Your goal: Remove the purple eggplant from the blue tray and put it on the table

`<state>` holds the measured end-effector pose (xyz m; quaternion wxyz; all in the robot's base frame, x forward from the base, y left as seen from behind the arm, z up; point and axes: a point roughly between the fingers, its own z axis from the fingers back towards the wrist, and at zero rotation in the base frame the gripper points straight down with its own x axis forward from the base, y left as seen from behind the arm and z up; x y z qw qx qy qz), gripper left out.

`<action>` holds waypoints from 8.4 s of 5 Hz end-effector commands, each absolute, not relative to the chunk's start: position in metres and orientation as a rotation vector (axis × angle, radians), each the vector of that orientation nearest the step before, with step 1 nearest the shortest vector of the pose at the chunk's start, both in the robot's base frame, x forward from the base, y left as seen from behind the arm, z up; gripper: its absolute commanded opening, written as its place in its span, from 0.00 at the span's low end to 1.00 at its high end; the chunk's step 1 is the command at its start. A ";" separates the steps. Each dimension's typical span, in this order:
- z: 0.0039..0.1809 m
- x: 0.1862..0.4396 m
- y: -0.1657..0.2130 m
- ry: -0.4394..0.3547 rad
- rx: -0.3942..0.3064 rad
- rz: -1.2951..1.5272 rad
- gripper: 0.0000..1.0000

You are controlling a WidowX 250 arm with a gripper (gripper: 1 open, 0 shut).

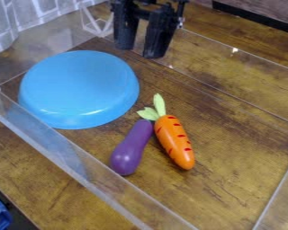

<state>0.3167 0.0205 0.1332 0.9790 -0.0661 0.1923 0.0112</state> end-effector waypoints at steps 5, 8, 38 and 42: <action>0.102 0.294 0.016 0.465 -0.143 -0.006 1.00; 0.127 0.316 -0.011 0.372 -0.164 -0.121 1.00; 0.073 0.311 -0.003 0.500 -0.191 -0.099 0.00; 0.075 0.339 -0.024 0.455 -0.182 -0.012 0.00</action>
